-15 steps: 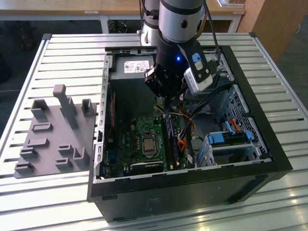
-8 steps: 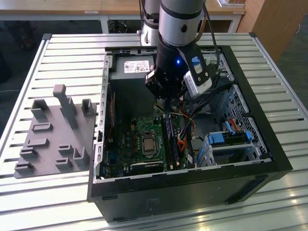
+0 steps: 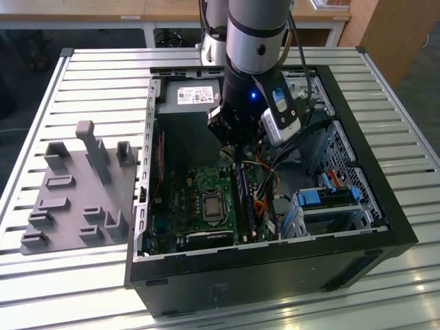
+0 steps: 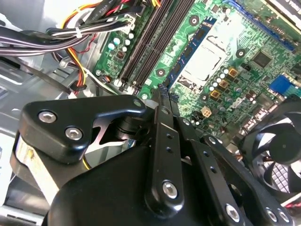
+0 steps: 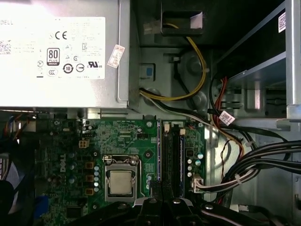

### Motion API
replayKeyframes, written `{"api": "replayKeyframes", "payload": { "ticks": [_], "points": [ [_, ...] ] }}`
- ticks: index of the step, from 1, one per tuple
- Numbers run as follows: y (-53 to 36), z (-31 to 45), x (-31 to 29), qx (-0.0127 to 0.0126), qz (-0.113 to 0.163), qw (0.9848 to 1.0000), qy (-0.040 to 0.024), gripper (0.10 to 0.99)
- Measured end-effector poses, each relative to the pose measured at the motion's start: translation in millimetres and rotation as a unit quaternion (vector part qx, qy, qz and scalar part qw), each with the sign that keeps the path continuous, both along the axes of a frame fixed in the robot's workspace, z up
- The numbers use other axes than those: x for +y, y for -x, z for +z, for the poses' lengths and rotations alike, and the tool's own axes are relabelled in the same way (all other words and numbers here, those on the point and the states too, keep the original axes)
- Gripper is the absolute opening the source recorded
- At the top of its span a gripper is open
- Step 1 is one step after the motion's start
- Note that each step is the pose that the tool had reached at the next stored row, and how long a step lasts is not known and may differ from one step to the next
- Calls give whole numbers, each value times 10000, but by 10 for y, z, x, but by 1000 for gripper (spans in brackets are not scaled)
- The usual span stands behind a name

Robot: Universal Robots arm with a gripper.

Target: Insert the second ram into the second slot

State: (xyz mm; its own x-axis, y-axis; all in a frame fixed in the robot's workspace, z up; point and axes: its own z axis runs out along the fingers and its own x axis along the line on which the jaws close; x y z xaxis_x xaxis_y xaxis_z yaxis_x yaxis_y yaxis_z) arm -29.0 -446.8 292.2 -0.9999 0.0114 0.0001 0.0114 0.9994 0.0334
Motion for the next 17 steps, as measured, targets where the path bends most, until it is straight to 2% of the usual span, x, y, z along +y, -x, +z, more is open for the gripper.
{"api": "replayKeyframes", "payload": {
  "ticks": [6,17],
  "points": [
    [0,-93,0,21,26,10000,0,114],
    [0,-113,0,23,26,10000,0,114]
  ]
}}
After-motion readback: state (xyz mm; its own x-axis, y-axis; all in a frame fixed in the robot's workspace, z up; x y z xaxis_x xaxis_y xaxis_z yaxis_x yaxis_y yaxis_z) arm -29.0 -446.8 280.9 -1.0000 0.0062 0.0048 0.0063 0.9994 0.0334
